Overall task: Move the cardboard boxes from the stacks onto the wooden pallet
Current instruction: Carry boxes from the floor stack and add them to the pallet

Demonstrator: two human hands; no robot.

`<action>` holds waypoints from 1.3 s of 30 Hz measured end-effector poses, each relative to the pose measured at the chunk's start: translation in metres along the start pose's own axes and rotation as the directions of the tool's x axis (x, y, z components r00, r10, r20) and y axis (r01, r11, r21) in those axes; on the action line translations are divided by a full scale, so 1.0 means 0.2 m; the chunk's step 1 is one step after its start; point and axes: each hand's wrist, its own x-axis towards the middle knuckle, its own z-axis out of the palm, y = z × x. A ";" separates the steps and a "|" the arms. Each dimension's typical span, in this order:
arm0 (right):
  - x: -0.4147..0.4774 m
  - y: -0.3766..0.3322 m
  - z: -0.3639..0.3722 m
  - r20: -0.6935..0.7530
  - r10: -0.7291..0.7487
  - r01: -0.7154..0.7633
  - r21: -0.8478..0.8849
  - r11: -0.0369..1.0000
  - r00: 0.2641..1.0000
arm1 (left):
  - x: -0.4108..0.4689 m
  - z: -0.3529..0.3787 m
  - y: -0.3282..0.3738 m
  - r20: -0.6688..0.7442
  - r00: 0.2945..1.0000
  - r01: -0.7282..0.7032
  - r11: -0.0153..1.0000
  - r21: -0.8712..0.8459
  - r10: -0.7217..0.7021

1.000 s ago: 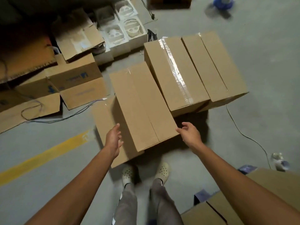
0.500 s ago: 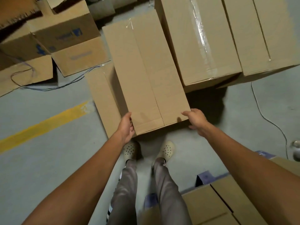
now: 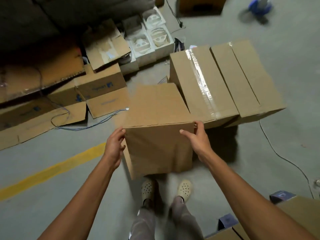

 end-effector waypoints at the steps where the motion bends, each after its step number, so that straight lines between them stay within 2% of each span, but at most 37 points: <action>1: -0.05 -0.05 0.01 -0.011 -0.039 0.039 0.009 0.999 0.999 | -0.04 -0.02 0.06 0.021 0.999 -0.036 0.999 -0.012 0.036; 3: -0.12 -0.11 0.02 -0.045 -0.110 0.111 0.024 0.994 0.993 | -0.13 -0.06 0.18 0.070 0.991 -0.116 0.993 -0.002 0.116; 8: -0.40 -0.25 0.09 -0.126 -0.212 0.222 0.072 0.972 0.969 | -0.31 -0.20 0.37 0.093 0.961 -0.262 0.965 0.009 0.260; 13: -0.80 -0.31 0.26 -0.238 -0.227 0.263 0.134 0.955 0.944 | -0.45 -0.43 0.44 0.249 0.918 -0.323 0.946 0.014 0.309; 15: -0.94 -0.31 0.35 -0.313 -0.217 0.268 0.130 0.955 0.925 | -0.51 -0.53 0.45 0.336 0.905 -0.273 0.962 -0.008 0.259; 17: -1.10 -0.32 0.44 -0.399 -0.197 0.263 0.117 0.958 0.896 | -0.57 -0.65 0.50 0.442 0.882 -0.136 0.986 -0.095 0.164; 20: -1.32 -0.32 0.55 -0.486 -0.192 0.307 0.170 0.936 0.853 | -0.62 -0.83 0.56 0.585 0.810 0.089 0.977 -0.195 0.043; 23: -1.57 -0.32 0.65 -0.556 -0.204 0.369 0.201 0.908 0.806 | -0.68 -0.96 0.63 0.653 0.757 0.132 0.981 -0.142 -0.007; 26: -1.82 -0.29 0.74 -0.622 -0.194 0.400 0.209 0.892 0.758 | -0.79 -1.00 0.67 0.658 0.752 0.058 0.998 -0.020 -0.030; 30: -2.13 -0.20 0.84 -0.706 -0.170 0.423 0.199 0.884 0.688 | -1.01 -1.00 0.66 0.662 0.749 -0.143 0.977 0.156 0.004; 34: -2.44 -0.06 0.92 -0.784 -0.130 0.458 0.211 0.863 0.606 | -1.27 -1.01 0.60 0.692 0.719 -0.253 0.951 0.180 0.061; 39: -2.86 0.14 1.05 -0.877 -0.094 0.532 0.198 0.824 0.472 | -1.54 -1.12 0.50 0.775 0.630 -0.343 0.913 0.221 0.049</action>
